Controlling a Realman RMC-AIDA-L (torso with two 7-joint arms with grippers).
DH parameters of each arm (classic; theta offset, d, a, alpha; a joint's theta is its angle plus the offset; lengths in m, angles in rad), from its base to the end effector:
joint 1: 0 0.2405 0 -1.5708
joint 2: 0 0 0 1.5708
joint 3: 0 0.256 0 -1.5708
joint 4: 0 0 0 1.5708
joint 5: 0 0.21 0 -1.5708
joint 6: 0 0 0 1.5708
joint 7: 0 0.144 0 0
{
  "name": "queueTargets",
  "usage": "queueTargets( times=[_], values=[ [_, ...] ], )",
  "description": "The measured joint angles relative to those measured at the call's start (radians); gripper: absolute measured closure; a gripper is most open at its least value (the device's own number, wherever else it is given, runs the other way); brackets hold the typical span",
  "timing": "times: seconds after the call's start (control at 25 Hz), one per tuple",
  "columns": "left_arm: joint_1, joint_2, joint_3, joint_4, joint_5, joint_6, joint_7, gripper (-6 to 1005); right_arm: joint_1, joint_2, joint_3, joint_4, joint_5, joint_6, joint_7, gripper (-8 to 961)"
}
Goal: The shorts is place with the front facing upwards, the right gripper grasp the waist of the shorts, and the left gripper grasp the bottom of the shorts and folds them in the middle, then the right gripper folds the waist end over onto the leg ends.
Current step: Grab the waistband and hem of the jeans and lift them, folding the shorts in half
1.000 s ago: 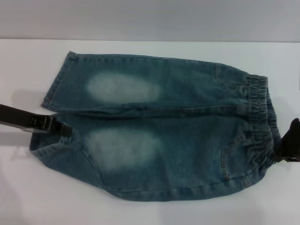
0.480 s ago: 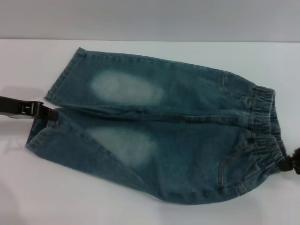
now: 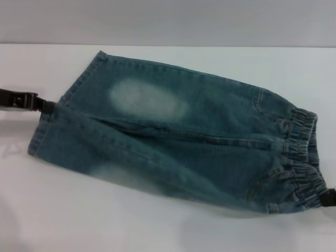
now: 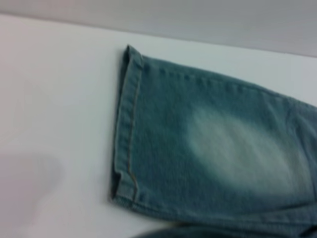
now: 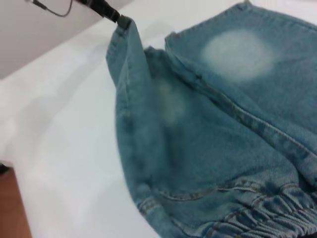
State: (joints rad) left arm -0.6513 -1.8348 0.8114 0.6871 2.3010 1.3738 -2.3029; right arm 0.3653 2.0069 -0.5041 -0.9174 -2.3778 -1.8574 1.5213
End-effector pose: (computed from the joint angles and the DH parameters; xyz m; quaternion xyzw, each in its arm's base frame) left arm -0.3008 0.3917 0.0884 -0.8180 -0.5360 -0.0513 0.2023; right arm 0.3356 0.2561 0.0722 -0.9404 0.3115 0.0982 0.0952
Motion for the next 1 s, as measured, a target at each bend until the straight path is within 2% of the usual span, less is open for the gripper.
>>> queueTargets(
  times=[0.24,0.52,0.64,0.8,0.84,0.88,1.0],
  values=[
    [-0.009,0.008,0.0,0.029,0.0,-0.004,-0.013,983,-0.026,-0.016,0.053,0.014,-0.006,-0.059,-0.013,954],
    [-0.015,0.022,0.0,0.058,0.0,0.011,-0.03,983,-0.053,-0.027,0.062,0.003,-0.018,-0.104,-0.025,954],
    [-0.016,0.023,-0.001,0.08,-0.007,0.018,-0.038,983,-0.057,-0.028,0.097,0.007,-0.022,-0.108,-0.048,954],
    [-0.029,0.002,-0.002,0.118,-0.01,0.023,-0.044,983,-0.057,-0.028,0.147,0.054,-0.017,-0.072,-0.081,954],
    [-0.045,-0.009,-0.002,0.125,-0.01,0.023,-0.044,983,-0.055,-0.028,0.157,0.071,-0.016,-0.055,-0.089,954],
    [-0.045,-0.009,-0.002,0.125,-0.01,0.023,-0.044,983,-0.054,-0.028,0.167,0.089,-0.016,-0.037,-0.099,954],
    [-0.079,-0.028,-0.002,0.131,-0.009,0.022,-0.042,983,-0.051,-0.028,0.191,0.139,-0.015,0.017,-0.128,954]
  ],
)
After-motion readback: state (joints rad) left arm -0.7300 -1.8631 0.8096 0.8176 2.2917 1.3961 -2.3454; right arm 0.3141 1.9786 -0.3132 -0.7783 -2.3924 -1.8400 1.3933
